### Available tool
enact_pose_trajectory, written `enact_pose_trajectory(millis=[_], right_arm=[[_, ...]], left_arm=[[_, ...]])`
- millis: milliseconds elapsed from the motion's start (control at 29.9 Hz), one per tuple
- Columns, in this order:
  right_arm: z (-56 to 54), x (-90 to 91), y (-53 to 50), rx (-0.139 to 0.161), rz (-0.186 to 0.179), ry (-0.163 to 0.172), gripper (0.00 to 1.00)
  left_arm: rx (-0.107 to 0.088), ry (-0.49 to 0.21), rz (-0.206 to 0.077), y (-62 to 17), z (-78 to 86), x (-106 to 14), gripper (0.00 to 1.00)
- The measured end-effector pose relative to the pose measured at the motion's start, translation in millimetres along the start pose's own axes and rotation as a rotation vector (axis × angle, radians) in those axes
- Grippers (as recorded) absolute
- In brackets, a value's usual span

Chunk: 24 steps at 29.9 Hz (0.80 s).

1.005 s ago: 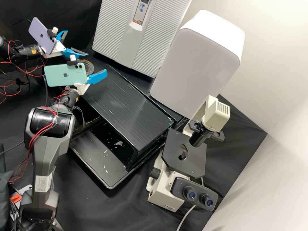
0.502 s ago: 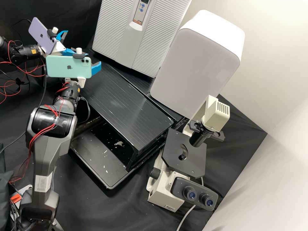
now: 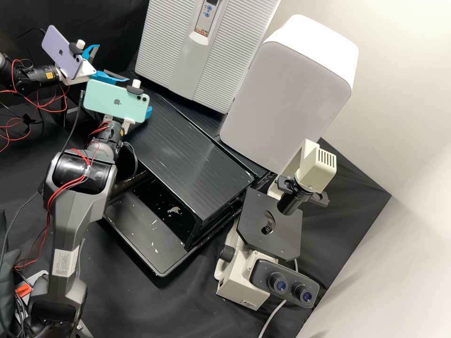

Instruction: Slide the petri dish to the right

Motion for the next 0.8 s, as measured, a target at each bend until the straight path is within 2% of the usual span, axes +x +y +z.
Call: enact_pose_trajectory(millis=[67, 167, 234, 335, 402, 502, 569, 603, 636, 670, 804], right_arm=[[0.8, -1.2, -1.6, -0.033, 0.004, -0.014, 1.0], [-1.8, -1.8, -3.4, -0.077, 0.004, -0.014, 1.0], [-2.9, -1.9, -4.5, -0.091, 0.002, -0.011, 1.0], [-4.1, 0.1, -4.6, -0.089, -0.001, -0.002, 1.0], [-5.9, 5.5, -5.0, -0.068, -0.005, 0.012, 1.0], [-6.7, 15.2, -7.2, -0.059, -0.02, 0.031, 1.0], [-4.5, 20.5, -6.4, -0.044, -0.03, 0.022, 1.0], [-3.0, 22.4, -6.3, -0.027, -0.033, 0.015, 1.0], [-0.3, 25.2, -6.3, 0.01, -0.038, 0.003, 1.0], [1.6, 26.5, -5.3, 0.033, -0.037, -0.003, 1.0], [4.3, 28.1, -0.5, 0.1, -0.027, -0.005, 1.0]], left_arm=[[0.0, 0.0, 0.0, 0.0, 0.0, 0.0, 1.0], [0.0, 0.0, 0.0, 0.0, 0.0, 0.0, 1.0], [0.0, 0.0, 0.0, 0.0, 0.0, 0.0, 1.0], [0.0, 0.0, 0.0, 0.0, 0.0, 0.0, 1.0], [0.0, 0.0, 0.0, 0.0, 0.0, 0.0, 1.0], [0.0, 0.0, 0.0, 0.0, 0.0, 0.0, 1.0], [0.0, 0.0, 0.0, 0.0, 0.0, 0.0, 1.0], [0.0, 0.0, 0.0, 0.0, 0.0, 0.0, 1.0], [0.0, 0.0, 0.0, 0.0, 0.0, 0.0, 1.0], [0.0, 0.0, 0.0, 0.0, 0.0, 0.0, 1.0], [0.0, 0.0, 0.0, 0.0, 0.0, 0.0, 1.0]])
